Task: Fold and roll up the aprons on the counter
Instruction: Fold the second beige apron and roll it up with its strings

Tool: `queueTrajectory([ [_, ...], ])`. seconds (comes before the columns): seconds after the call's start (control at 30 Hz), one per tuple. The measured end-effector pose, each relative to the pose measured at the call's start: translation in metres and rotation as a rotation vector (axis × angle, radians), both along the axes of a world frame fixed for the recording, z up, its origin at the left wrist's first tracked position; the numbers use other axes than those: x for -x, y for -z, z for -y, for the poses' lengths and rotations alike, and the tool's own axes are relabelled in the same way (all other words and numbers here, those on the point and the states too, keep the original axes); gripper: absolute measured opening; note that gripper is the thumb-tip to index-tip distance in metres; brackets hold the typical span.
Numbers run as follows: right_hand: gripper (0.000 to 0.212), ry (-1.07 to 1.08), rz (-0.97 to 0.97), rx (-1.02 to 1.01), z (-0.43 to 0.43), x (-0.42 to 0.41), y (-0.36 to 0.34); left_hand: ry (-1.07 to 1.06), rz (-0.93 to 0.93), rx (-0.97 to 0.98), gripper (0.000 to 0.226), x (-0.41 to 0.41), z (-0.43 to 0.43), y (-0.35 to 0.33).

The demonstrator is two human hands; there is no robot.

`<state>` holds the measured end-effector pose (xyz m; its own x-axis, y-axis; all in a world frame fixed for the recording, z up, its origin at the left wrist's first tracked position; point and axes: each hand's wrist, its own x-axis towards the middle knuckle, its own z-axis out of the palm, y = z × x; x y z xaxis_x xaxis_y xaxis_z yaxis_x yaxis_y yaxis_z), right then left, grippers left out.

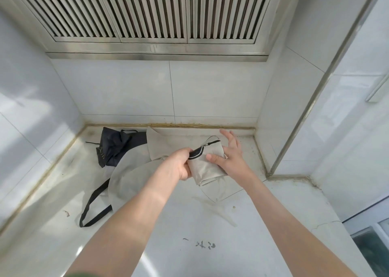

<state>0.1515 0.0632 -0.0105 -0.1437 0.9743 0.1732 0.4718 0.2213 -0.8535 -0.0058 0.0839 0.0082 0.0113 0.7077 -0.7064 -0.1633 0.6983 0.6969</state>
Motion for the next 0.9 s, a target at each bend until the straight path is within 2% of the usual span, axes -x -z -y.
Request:
queueTrajectory([
  [0.1,0.003,-0.139,-0.006,-0.046,0.000,-0.003,-0.011,-0.007,0.019,0.031,0.025,-0.001,0.003,0.000],
  [0.17,0.009,-0.190,-0.060,-0.029,-0.001,-0.005,-0.017,-0.037,0.060,0.031,0.026,-0.004,0.006,0.000],
  [0.23,0.010,-0.146,-0.125,0.021,-0.001,-0.008,-0.022,-0.070,0.149,-0.011,0.035,-0.006,0.007,0.000],
  [0.3,0.013,-0.031,-0.289,0.078,-0.001,-0.008,-0.025,-0.054,0.261,-0.116,0.048,-0.011,0.011,-0.007],
  [0.33,0.014,0.036,-0.384,0.112,0.000,-0.008,-0.025,-0.009,0.263,-0.191,0.044,-0.015,0.011,-0.008],
  [0.43,0.012,0.164,-0.546,0.180,-0.001,-0.011,-0.024,0.065,0.047,-0.432,0.016,-0.026,0.014,-0.007],
  [0.47,0.010,0.173,-0.557,0.191,-0.001,-0.012,-0.024,0.033,-0.031,-0.497,0.019,-0.028,0.014,-0.006],
  [0.53,0.018,0.172,-0.555,0.205,0.000,-0.012,-0.026,-0.018,-0.157,-0.608,0.041,-0.027,0.011,-0.001],
  [0.57,0.022,0.164,-0.556,0.211,0.000,-0.012,-0.026,-0.020,-0.156,-0.634,0.044,-0.026,0.012,-0.003],
  [0.7,0.020,0.172,-0.616,0.254,0.000,-0.007,-0.031,-0.009,-0.005,-0.626,0.008,-0.027,0.016,-0.011],
  [0.8,0.033,0.257,-0.630,0.262,-0.002,-0.003,-0.031,-0.022,0.008,-0.617,0.008,-0.030,0.020,-0.015],
  [0.9,0.032,0.339,-0.535,0.237,-0.006,-0.001,-0.033,-0.003,0.074,-0.528,0.012,-0.035,0.020,-0.018],
])
